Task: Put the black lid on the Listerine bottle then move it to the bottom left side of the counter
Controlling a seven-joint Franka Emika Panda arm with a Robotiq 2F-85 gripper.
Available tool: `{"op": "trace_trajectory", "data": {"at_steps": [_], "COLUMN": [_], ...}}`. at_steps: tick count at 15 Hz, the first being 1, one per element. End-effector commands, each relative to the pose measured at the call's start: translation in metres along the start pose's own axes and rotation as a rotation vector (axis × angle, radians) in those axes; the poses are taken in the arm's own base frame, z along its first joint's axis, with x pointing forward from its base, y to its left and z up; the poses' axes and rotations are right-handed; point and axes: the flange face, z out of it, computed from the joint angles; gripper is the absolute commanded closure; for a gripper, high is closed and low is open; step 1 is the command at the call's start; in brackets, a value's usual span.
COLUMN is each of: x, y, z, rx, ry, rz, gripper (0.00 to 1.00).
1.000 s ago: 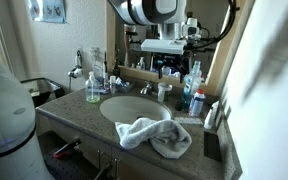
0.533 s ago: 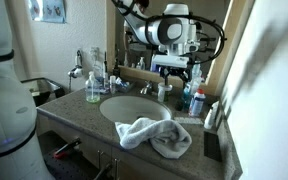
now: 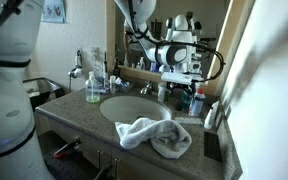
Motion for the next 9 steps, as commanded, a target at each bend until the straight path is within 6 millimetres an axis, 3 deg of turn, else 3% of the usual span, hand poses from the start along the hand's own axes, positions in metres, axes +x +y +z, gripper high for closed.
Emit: {"op": "trace_trajectory", "data": {"at_steps": [1, 9], "x": [0.014, 0.024], "y": [0.006, 0.004], "z": [0.019, 0.049], "rx": [0.029, 0.085], "ry": [0.022, 0.029], "rz": [0.013, 0.056], "gripper": [0.0, 0.0]}}
